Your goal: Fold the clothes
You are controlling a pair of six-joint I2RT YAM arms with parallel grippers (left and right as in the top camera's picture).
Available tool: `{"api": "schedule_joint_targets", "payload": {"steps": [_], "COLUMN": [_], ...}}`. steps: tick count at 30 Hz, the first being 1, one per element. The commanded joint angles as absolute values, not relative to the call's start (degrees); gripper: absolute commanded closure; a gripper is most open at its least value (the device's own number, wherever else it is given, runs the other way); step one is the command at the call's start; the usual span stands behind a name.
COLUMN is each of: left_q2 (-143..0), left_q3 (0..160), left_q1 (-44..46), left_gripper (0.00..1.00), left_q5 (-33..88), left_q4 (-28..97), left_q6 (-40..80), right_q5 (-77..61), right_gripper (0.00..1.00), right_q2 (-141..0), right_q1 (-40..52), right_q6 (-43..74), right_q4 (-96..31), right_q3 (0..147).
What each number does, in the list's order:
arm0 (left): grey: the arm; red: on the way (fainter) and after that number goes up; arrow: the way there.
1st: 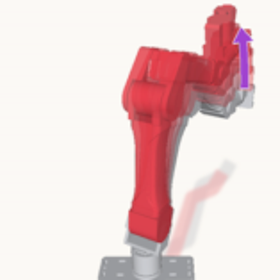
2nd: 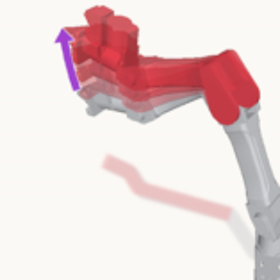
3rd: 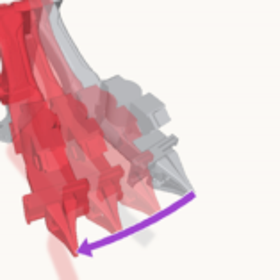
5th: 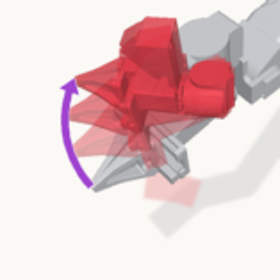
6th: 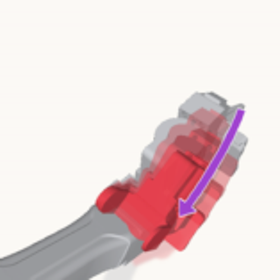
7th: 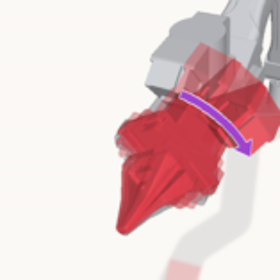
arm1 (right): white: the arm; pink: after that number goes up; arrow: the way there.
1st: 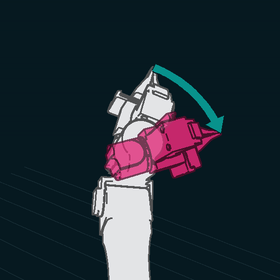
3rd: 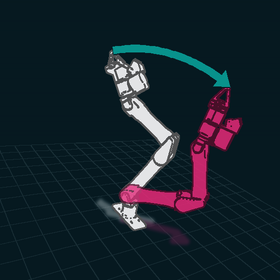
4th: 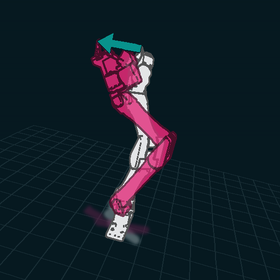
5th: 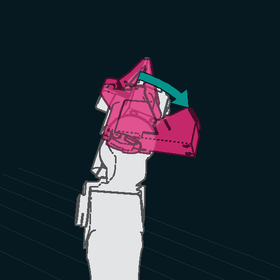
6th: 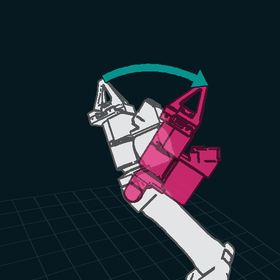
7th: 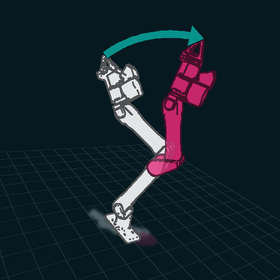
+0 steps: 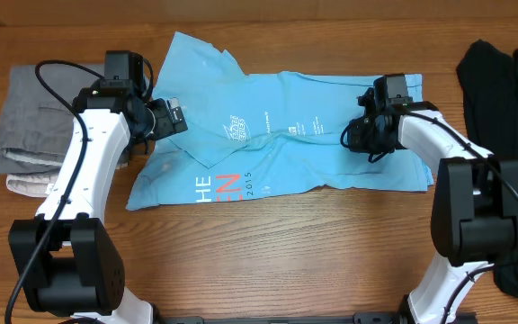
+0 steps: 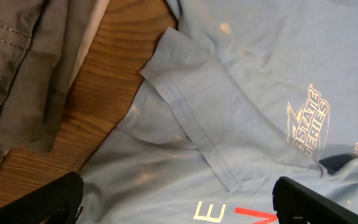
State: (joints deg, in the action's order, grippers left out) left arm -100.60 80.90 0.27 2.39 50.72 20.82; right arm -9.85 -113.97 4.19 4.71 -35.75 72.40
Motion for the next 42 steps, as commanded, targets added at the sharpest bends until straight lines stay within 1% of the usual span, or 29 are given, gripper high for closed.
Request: {"api": "schedule_joint_targets", "payload": {"steps": [1,10,11,13,15,16,17,18,19,22,25,27,28,30,31,32,33,34,36,37,38,42], "left_q2": [-100.0,-100.0,-100.0,-100.0,-100.0,-100.0,-100.0,-100.0,-100.0,-100.0,-100.0,-100.0,-100.0,-100.0,-100.0,-100.0,-100.0,-100.0,-100.0,-100.0,-100.0,-100.0], "left_q3": [80.8,80.8,80.8,80.8,80.8,80.8,80.8,80.8,80.8,80.8,80.8,80.8,80.8,80.8,80.8,80.8,80.8,80.8,80.8,80.8,80.8,80.8], "left_q1": [0.0,0.0,0.0,0.0,0.0,0.0,0.0,0.0,0.0,0.0,0.0,0.0,0.0,0.0,0.0,0.0,0.0,0.0,0.0,0.0,0.0,0.0], "left_gripper": [0.00,0.00,0.00,0.00,0.00,0.00,0.00,0.00,0.00,0.00,0.00,0.00,0.00,0.00,0.00,0.00,0.00,0.00,0.00,0.00,0.00,0.00], "left_q5": [2.6,2.6,2.6,2.6,2.6,2.6,2.6,2.6,2.6,2.6,2.6,2.6,2.6,2.6,2.6,2.6,2.6,2.6,2.6,2.6,2.6,2.6], "left_q4": [50.6,50.6,50.6,50.6,50.6,50.6,50.6,50.6,50.6,50.6,50.6,50.6,50.6,50.6,50.6,50.6,50.6,50.6,50.6,50.6,50.6,50.6], "left_q6": [20.3,20.3,20.3,20.3,20.3,20.3,20.3,20.3,20.3,20.3,20.3,20.3,20.3,20.3,20.3,20.3,20.3,20.3,20.3,20.3,20.3,20.3], "right_q5": [-9.0,-9.0,-9.0,-9.0,-9.0,-9.0,-9.0,-9.0,-9.1,-9.1,-9.1,-9.0,-9.0,-9.0,-9.0,-9.0,-9.0,-9.0,-9.0,-9.0,-9.0,-9.3], "right_gripper": [0.84,0.83,0.81,0.68,0.64,0.61,0.55,0.53,0.50,0.41,0.36,0.35,0.35,0.41,0.46,0.55,0.67,0.76,0.90,0.95,0.96,0.96], "right_q2": [-115.9,-115.9,-115.9,-115.9,-115.9,-115.9,-115.9,-115.9,-115.5,-112.8,-108.2,-104.0,-100.7,-98.2,-97.8,-97.7,-97.8,-98.0,-98.1,-98.1,-98.1,-98.1], "right_q1": [4.4,4.4,4.4,4.4,4.4,4.3,4.2,4.1,3.3,1.7,-0.6,-3.1,-5.5,-8.3,-9.5,-10.8,-12.0,-12.9,-13.8,-14.1,-14.3,-14.4], "right_q6": [4.7,4.7,4.7,4.7,4.7,4.7,4.7,4.7,4.7,6.2,9.3,12.1,14.0,15.1,15.1,15.0,15.0,15.0,14.8,14.8,14.9,15.3], "right_q4": [-32.5,-26.0,-25.4,-22.7,-20.7,-19.7,-18.9,-18.4,-18.7,-23.6,-30.2,-36.6,-41.8,-48.3,-51.3,-55.2,-58.4,-60.5,-61.5,-61.2,-60.6,-55.9], "right_q3": [72.2,72.3,72.3,72.3,72.3,72.4,72.5,72.7,74.3,78.3,81.7,83.8,84.2,84.2,84.2,84.2,83.8,82.7,80.2,78.5,76.9,69.2]}}
